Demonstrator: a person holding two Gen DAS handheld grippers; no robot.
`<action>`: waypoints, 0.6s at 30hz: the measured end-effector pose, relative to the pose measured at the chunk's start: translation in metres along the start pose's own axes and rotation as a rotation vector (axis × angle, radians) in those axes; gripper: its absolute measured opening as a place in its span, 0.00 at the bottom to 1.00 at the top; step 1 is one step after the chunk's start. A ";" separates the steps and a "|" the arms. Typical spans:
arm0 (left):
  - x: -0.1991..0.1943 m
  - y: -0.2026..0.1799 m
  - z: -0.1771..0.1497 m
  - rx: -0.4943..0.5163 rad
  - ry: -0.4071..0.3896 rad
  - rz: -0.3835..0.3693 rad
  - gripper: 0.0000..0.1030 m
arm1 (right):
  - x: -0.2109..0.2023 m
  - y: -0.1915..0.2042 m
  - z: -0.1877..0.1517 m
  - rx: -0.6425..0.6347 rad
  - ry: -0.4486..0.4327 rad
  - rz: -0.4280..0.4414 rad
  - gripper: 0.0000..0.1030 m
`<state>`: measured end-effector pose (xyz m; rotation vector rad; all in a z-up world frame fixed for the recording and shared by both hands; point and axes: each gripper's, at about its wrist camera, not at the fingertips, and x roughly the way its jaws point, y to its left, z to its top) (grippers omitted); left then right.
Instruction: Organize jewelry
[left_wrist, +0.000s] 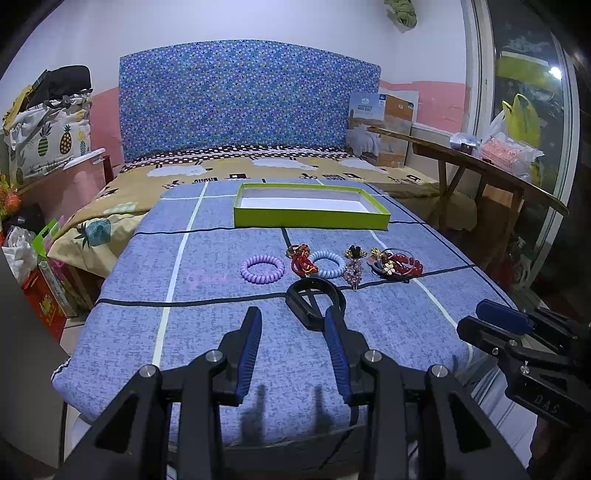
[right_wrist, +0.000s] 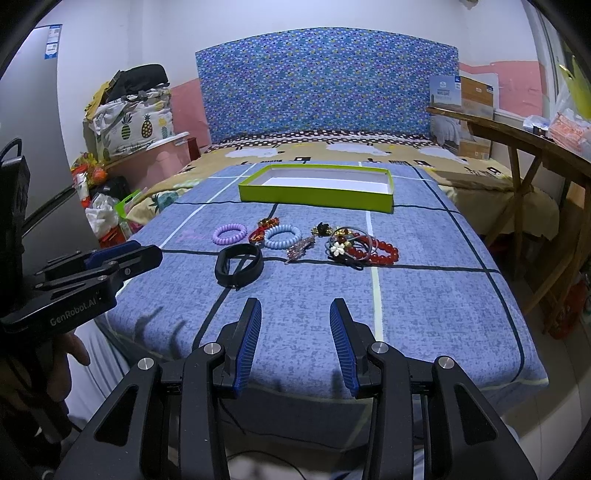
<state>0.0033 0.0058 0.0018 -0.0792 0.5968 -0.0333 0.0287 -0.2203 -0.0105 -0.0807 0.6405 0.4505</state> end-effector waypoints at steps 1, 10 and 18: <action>0.001 -0.001 -0.004 0.000 -0.001 0.000 0.36 | 0.000 0.000 0.000 0.000 0.001 0.000 0.38; 0.003 -0.002 -0.006 0.003 0.007 -0.004 0.36 | 0.002 -0.004 0.000 0.005 0.002 0.000 0.38; 0.004 -0.002 -0.006 0.002 0.008 -0.006 0.36 | 0.003 -0.005 -0.001 0.006 0.002 -0.001 0.38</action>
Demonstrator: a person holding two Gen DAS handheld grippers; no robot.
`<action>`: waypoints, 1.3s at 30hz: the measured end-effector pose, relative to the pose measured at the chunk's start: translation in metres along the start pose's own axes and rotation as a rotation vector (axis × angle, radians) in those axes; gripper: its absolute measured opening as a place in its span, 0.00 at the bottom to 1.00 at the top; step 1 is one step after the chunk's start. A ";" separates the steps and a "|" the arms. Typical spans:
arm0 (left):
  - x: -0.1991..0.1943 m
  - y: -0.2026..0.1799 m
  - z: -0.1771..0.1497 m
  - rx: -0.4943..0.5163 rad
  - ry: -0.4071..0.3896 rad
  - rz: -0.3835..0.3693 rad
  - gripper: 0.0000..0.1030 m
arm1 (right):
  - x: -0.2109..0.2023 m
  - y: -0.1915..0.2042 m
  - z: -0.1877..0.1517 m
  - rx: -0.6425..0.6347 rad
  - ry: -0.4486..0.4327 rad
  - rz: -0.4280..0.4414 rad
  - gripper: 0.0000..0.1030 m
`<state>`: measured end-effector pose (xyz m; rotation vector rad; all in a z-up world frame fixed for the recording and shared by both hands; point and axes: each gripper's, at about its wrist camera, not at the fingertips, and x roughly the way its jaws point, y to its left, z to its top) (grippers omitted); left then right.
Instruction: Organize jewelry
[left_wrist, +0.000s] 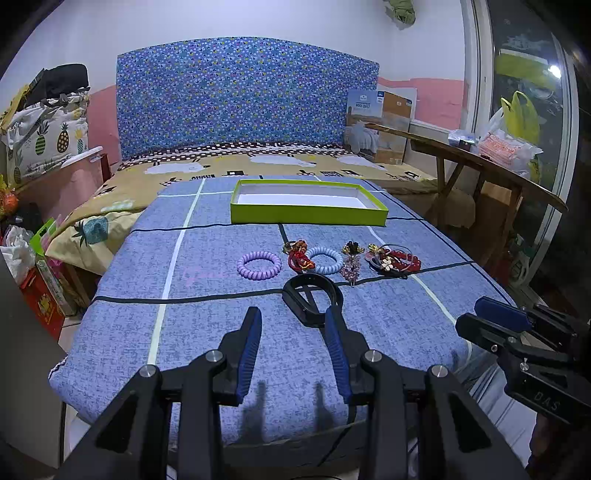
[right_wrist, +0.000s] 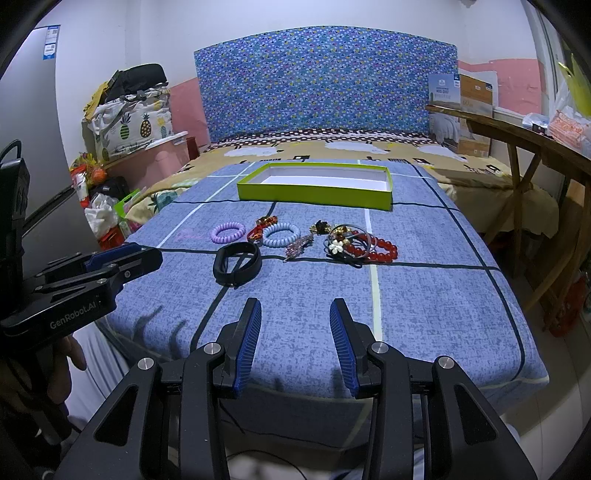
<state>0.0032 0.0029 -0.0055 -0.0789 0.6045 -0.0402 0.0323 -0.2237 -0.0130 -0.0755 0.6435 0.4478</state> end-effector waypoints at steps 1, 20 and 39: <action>0.000 0.001 0.000 -0.002 0.000 0.000 0.36 | 0.000 0.000 0.000 0.000 0.000 0.000 0.38; 0.000 -0.005 0.000 0.005 0.005 -0.002 0.36 | 0.000 0.000 0.000 0.000 0.000 0.000 0.38; 0.004 -0.003 -0.001 0.001 0.016 -0.003 0.36 | 0.007 -0.005 -0.002 0.006 0.007 0.001 0.38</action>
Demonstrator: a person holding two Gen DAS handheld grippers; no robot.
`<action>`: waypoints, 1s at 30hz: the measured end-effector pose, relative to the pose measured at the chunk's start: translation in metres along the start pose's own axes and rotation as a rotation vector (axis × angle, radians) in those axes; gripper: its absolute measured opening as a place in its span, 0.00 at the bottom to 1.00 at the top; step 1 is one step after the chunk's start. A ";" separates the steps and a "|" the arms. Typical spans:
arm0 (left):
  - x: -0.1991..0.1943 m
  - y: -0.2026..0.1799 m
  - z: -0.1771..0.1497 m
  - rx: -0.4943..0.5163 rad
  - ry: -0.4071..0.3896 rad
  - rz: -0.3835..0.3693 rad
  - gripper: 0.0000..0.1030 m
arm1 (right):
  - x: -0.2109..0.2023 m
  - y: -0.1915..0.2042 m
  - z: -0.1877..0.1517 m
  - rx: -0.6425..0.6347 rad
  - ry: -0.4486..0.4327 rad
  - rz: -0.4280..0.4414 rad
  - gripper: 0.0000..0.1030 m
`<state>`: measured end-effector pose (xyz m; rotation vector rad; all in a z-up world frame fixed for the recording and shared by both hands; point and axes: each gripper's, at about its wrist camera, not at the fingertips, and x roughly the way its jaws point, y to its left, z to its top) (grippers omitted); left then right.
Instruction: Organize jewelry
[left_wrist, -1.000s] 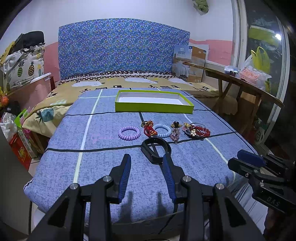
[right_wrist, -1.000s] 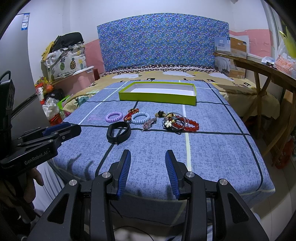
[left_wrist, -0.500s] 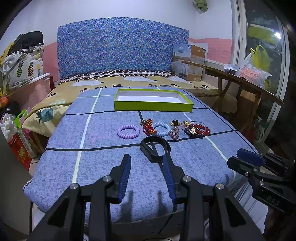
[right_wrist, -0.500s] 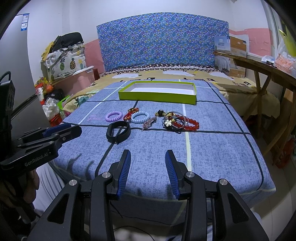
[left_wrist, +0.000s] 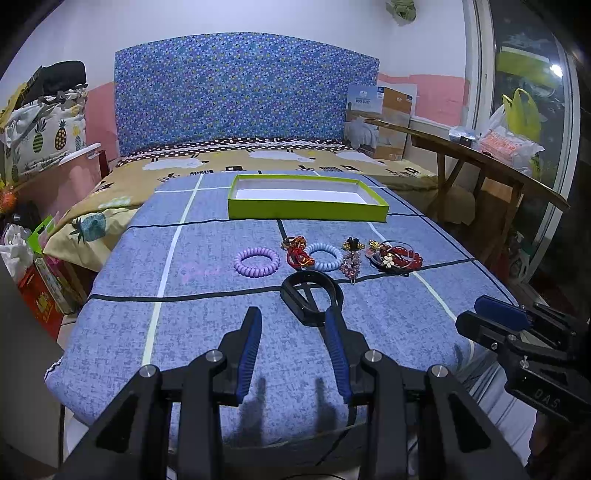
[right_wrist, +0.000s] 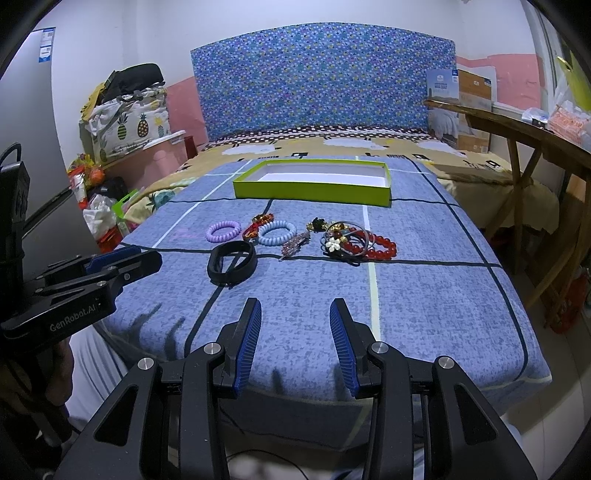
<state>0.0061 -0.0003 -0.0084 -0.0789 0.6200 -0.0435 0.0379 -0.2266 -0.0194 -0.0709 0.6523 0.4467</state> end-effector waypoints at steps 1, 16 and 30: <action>0.001 0.000 0.000 -0.001 0.001 0.001 0.36 | 0.002 0.000 0.000 0.001 0.002 0.000 0.38; 0.017 0.008 0.008 -0.004 0.021 0.007 0.36 | 0.013 -0.008 0.009 0.014 0.009 -0.013 0.38; 0.074 0.040 0.038 -0.032 0.092 0.073 0.36 | 0.056 -0.048 0.046 0.034 0.042 -0.059 0.38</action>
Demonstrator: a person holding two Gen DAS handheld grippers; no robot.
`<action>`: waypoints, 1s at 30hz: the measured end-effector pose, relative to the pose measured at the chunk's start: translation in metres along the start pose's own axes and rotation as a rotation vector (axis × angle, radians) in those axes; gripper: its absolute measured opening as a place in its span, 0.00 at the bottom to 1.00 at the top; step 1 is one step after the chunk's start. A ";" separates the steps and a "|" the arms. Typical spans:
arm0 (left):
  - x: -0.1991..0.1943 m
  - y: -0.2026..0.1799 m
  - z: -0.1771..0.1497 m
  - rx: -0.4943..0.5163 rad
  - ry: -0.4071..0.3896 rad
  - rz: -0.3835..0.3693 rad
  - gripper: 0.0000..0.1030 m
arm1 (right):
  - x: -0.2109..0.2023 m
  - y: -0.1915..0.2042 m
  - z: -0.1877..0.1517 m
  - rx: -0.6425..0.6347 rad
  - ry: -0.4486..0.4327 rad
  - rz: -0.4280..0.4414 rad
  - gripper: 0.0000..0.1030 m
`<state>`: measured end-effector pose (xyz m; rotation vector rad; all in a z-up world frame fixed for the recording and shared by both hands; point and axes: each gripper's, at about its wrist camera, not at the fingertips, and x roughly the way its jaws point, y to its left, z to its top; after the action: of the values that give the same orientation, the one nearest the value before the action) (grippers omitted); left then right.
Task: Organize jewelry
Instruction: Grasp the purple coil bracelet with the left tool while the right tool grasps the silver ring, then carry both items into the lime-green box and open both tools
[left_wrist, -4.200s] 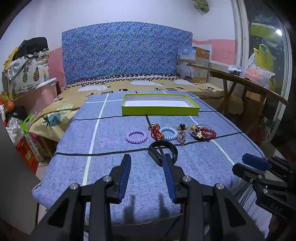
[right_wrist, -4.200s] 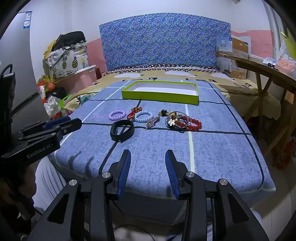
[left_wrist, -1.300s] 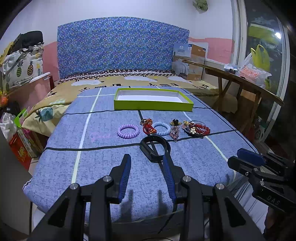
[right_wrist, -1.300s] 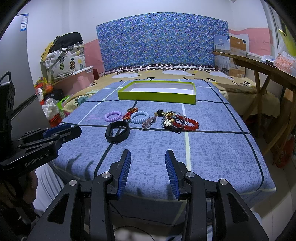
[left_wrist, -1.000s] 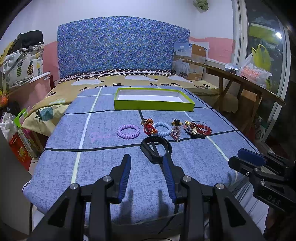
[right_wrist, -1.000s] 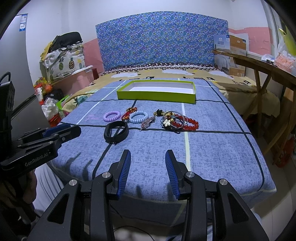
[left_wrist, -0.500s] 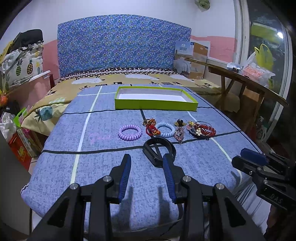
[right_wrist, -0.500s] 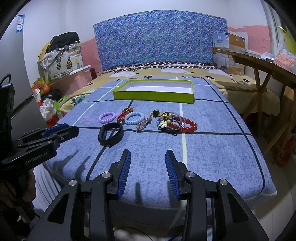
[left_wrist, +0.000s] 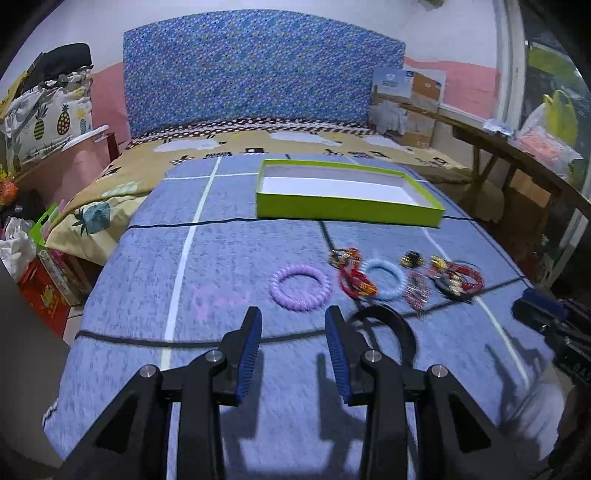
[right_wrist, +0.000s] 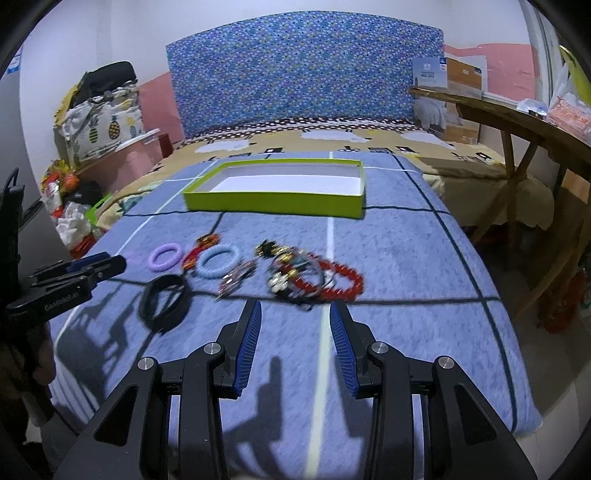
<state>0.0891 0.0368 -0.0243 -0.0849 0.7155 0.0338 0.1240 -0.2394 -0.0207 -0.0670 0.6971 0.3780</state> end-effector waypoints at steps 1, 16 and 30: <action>0.004 0.002 0.002 -0.003 0.006 0.005 0.36 | 0.003 -0.002 0.003 0.000 0.003 -0.002 0.38; 0.057 0.002 0.027 0.023 0.114 0.026 0.36 | 0.058 -0.009 0.024 -0.048 0.086 0.023 0.09; 0.071 0.002 0.030 0.047 0.175 0.047 0.09 | 0.041 -0.008 0.038 -0.038 0.032 0.059 0.02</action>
<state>0.1617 0.0412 -0.0484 -0.0260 0.8930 0.0545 0.1791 -0.2270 -0.0181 -0.0886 0.7244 0.4477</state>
